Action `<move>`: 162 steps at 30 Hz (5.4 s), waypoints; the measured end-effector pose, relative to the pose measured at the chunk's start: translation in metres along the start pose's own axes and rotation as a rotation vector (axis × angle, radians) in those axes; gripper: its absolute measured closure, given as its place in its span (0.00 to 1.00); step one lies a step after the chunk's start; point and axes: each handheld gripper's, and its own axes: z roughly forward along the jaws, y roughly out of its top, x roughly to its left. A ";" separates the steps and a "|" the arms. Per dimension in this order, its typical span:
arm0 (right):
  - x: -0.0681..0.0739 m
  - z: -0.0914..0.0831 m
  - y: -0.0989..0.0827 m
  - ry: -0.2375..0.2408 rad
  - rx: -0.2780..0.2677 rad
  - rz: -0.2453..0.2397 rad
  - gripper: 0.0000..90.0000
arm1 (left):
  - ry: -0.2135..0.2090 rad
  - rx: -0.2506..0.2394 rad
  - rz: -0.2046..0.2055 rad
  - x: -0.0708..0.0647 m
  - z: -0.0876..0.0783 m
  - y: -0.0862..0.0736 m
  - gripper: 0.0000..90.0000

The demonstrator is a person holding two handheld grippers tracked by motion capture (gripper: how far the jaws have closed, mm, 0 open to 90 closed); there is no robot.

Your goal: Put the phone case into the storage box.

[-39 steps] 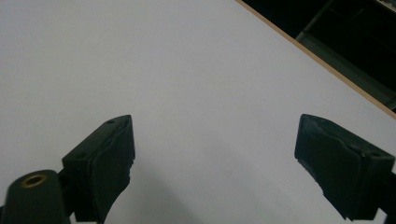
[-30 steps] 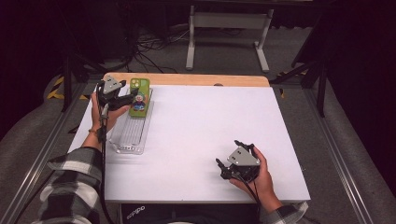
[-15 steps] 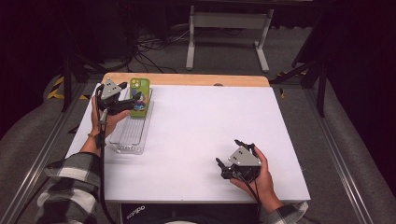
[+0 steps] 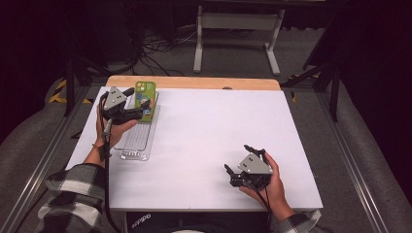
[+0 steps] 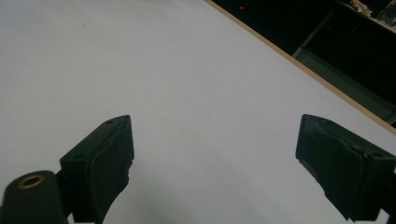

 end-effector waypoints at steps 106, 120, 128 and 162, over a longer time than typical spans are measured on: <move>-0.003 -0.017 0.006 -0.020 -0.113 0.000 0.14 | -0.211 -0.123 0.138 -0.090 -0.044 0.015 0.05; -0.004 -0.020 0.008 -0.008 -0.133 0.025 0.14 | -0.214 -0.124 0.146 -0.098 -0.061 0.007 0.05; -0.005 -0.021 0.009 -0.008 -0.143 0.031 0.14 | -0.212 -0.110 0.166 -0.102 -0.065 -0.001 0.06; -0.001 -0.019 0.008 0.017 -0.149 0.027 0.14 | -0.233 -0.066 0.212 -0.116 -0.086 -0.027 0.06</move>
